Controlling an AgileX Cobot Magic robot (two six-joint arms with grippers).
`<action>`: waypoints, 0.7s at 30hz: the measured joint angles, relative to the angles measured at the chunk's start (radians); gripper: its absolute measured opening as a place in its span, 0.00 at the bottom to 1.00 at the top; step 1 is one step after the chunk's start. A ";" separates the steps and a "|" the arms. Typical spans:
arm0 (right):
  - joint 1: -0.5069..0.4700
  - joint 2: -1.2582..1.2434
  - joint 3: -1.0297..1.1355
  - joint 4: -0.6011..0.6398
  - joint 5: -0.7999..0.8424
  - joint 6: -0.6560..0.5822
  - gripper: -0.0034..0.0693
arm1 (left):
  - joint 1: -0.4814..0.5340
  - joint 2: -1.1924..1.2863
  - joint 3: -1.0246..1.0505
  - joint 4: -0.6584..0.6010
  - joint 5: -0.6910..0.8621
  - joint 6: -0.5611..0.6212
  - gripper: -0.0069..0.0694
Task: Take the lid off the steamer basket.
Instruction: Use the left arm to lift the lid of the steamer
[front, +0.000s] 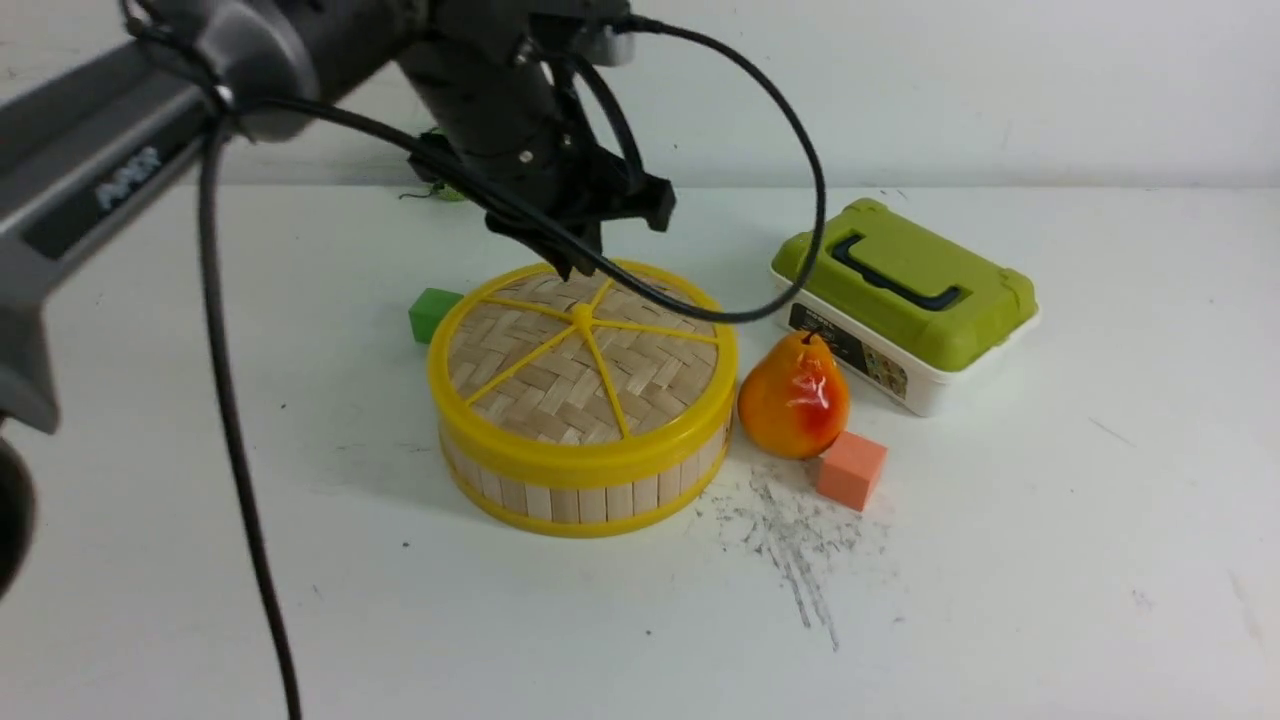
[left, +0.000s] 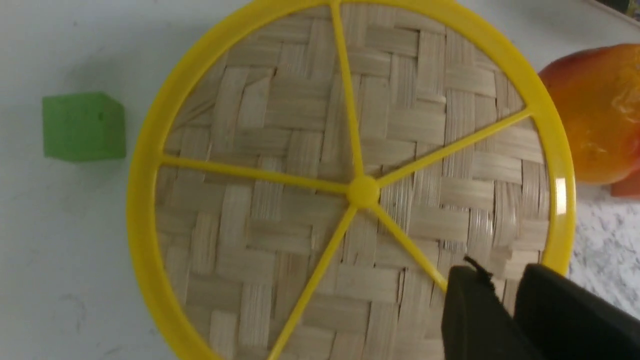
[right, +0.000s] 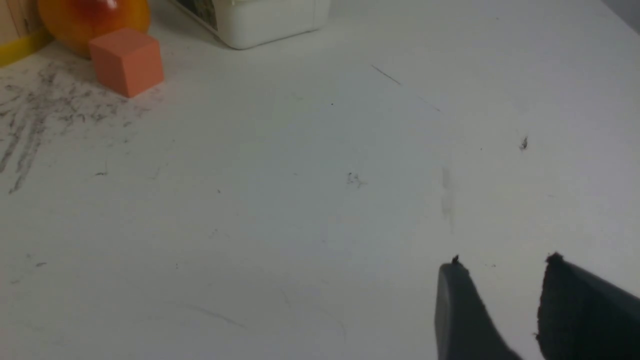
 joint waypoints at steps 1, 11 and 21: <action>0.000 0.000 0.000 0.000 0.000 0.000 0.38 | -0.003 0.010 -0.002 0.002 -0.006 0.000 0.33; 0.000 0.000 0.000 0.000 0.000 0.000 0.38 | -0.004 0.083 -0.007 0.111 -0.079 -0.015 0.56; 0.000 0.000 0.000 0.000 0.000 0.000 0.38 | -0.004 0.147 -0.010 0.151 -0.100 -0.243 0.45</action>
